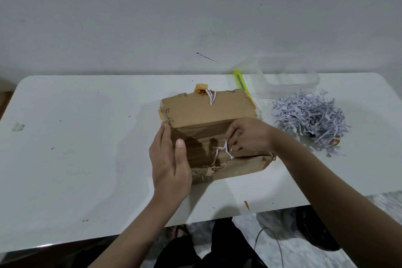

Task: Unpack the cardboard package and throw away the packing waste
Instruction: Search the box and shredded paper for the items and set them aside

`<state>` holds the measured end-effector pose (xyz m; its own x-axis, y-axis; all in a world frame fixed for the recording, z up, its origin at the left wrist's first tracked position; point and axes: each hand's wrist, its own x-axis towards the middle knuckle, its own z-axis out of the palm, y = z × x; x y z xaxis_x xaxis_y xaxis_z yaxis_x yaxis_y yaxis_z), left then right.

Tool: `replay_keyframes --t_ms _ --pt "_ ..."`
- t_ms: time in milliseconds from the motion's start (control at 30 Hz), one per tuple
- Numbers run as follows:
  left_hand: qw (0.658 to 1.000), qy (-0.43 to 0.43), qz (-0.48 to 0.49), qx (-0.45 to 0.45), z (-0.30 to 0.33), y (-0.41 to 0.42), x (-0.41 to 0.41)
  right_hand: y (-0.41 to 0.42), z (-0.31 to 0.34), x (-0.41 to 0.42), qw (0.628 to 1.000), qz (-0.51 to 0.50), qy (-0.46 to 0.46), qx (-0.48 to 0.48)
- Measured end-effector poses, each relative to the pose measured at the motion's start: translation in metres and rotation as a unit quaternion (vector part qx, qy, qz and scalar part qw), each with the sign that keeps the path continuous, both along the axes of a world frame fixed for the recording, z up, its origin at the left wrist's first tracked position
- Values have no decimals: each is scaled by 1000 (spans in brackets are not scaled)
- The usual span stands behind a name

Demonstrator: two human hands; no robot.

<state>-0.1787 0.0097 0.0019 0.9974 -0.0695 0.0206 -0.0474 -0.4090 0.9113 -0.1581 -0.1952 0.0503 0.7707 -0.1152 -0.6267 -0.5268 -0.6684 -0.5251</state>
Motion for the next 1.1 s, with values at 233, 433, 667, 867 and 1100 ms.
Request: replay_keyframes --t_ms 233,433,667,867,1100 --pt "1000 0 -3 -1 0 0 0 5 8 11 963 178 192 -68" --pt "1000 -1 4 -2 0 -1 0 3 -5 12 990 76 86 82" --pt "1000 -4 3 8 -1 -1 0 -8 3 7 977 173 125 3" --pt "1000 6 13 0 -1 -2 1 9 -8 5 993 53 29 105" --pt "999 25 19 -17 1 -4 0 12 -12 -16 989 -56 -137 -9"
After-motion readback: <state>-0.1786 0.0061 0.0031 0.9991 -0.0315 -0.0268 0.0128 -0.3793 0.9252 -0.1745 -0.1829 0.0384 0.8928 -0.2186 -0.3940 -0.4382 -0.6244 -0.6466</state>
